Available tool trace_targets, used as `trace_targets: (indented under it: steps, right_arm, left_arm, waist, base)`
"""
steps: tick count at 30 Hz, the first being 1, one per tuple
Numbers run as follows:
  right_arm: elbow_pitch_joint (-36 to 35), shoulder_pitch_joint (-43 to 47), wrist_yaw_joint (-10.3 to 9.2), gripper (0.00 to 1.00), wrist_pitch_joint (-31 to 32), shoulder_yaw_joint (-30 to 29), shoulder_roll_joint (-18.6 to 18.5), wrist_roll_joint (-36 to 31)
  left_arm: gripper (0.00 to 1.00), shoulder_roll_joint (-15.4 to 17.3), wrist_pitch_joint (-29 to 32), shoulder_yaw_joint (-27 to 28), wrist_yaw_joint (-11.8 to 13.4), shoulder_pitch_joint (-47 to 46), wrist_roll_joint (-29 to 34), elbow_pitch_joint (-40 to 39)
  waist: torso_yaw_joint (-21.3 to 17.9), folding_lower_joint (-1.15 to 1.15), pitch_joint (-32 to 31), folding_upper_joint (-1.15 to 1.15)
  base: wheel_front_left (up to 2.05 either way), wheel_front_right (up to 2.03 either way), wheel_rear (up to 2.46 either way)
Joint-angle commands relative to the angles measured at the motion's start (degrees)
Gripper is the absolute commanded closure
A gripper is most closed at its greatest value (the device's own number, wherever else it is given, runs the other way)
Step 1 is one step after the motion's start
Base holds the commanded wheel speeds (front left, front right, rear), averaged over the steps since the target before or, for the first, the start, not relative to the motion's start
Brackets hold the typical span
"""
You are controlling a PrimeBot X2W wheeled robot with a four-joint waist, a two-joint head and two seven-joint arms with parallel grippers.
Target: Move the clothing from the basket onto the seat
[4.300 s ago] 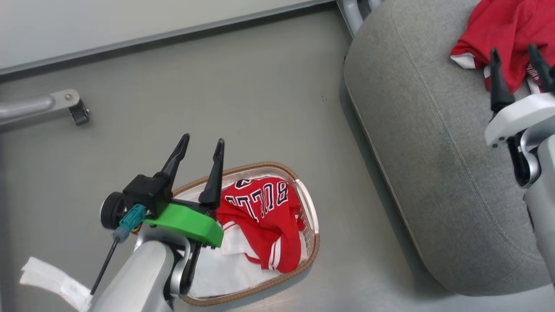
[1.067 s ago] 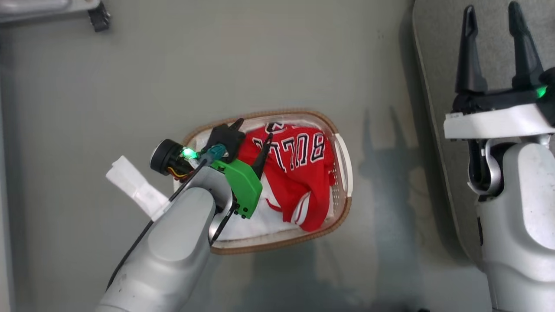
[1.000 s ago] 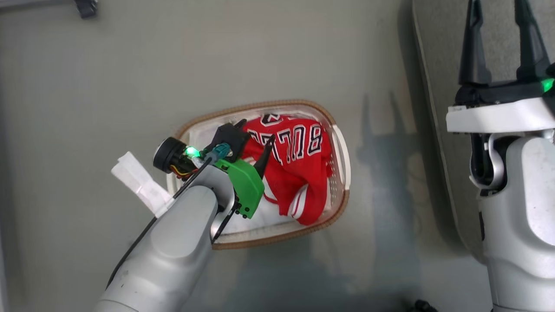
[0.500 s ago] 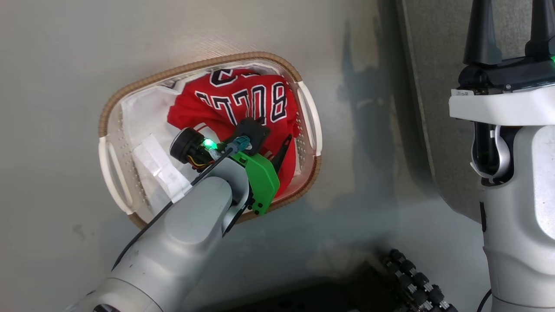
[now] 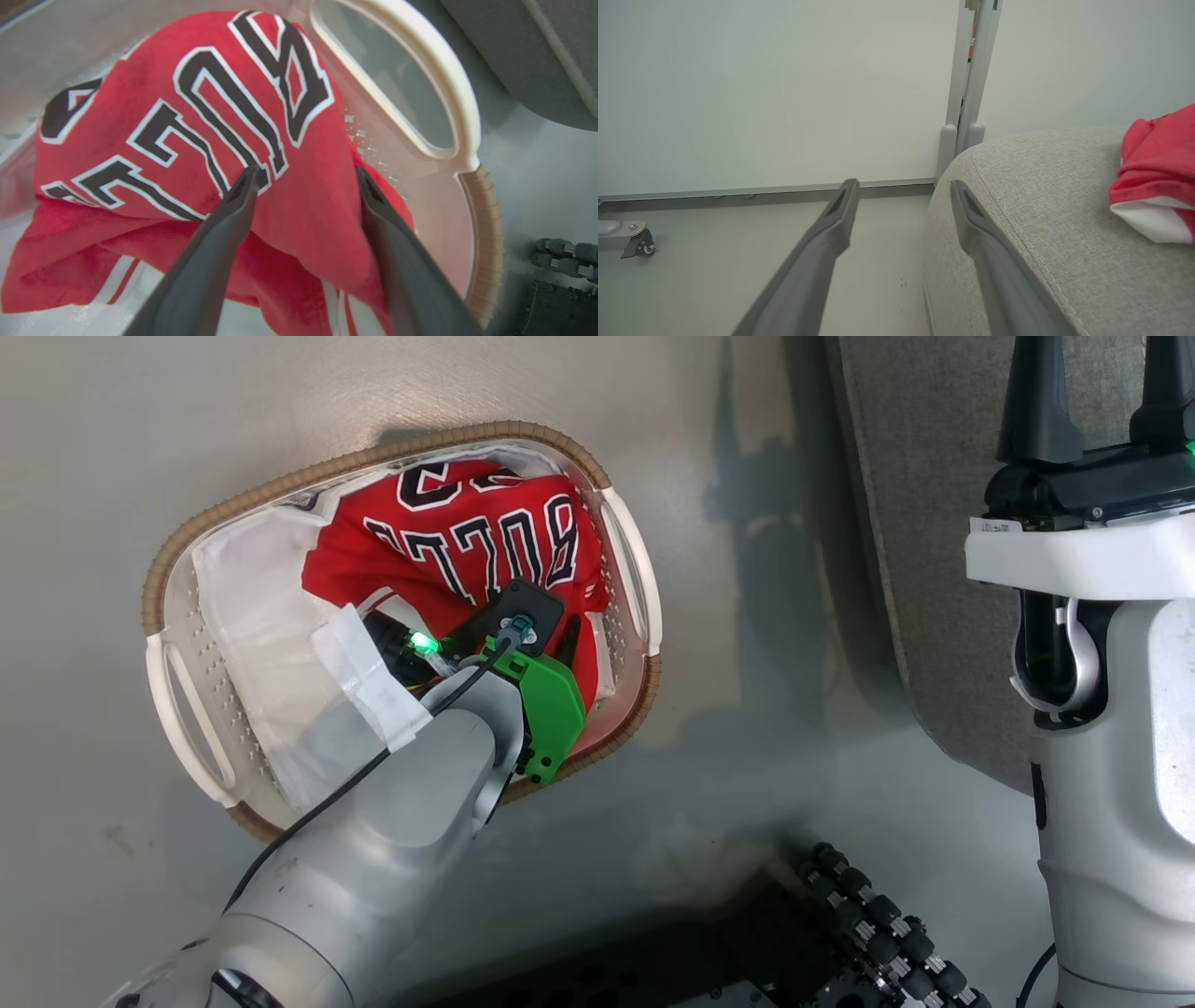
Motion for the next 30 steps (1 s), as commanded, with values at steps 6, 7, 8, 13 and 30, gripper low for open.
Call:
trace_targets:
  steps: [6, 7, 8, 13, 30]
  right_arm:
    - [0.5, -0.4, -0.08, 0.00, -0.3, -0.4, -0.2, 0.5]
    - [0.6, -0.3, -0.07, 0.00, -0.3, -0.5, -0.2, 0.4]
    - [0.7, -0.3, -0.08, 0.00, -0.3, -0.4, -0.2, 0.1]
    - [1.8, 0.8, -0.08, 0.00, -0.3, -0.3, -0.2, -1.4]
    - [9.1, 13.1, -0.08, 0.00, -0.3, -0.6, -0.2, -5.3]
  left_arm:
    - [1.00, 0.3, -1.2, -1.0, -1.1, -1.9, -2.2, 1.2]
    - [1.00, 0.3, -1.8, -1.1, -1.2, -2.1, -2.5, 1.3]
    - [1.00, 0.3, -2.3, -1.2, -1.4, -2.3, -2.7, 1.4]
    - [1.00, 0.3, -5.5, -1.6, -2.0, -2.8, -3.6, 1.8]
    - [1.00, 2.5, -12.9, -1.2, -4.9, 0.5, -1.6, -3.5]
  waist:
    - [-0.1, -0.01, 0.1, 0.00]
    - [0.0, -0.01, -0.1, 0.00]
    - [0.1, -0.01, -0.3, 0.00]
    - [1.4, -0.01, -2.5, 0.00]
    - [10.6, -0.01, -25.4, 0.00]
  base:
    - [0.00, 0.00, 0.00]
    - [0.00, 0.00, 0.00]
    - [0.00, 0.00, 0.00]
    - [0.00, 0.00, 0.00]
    - [0.00, 0.00, 0.00]
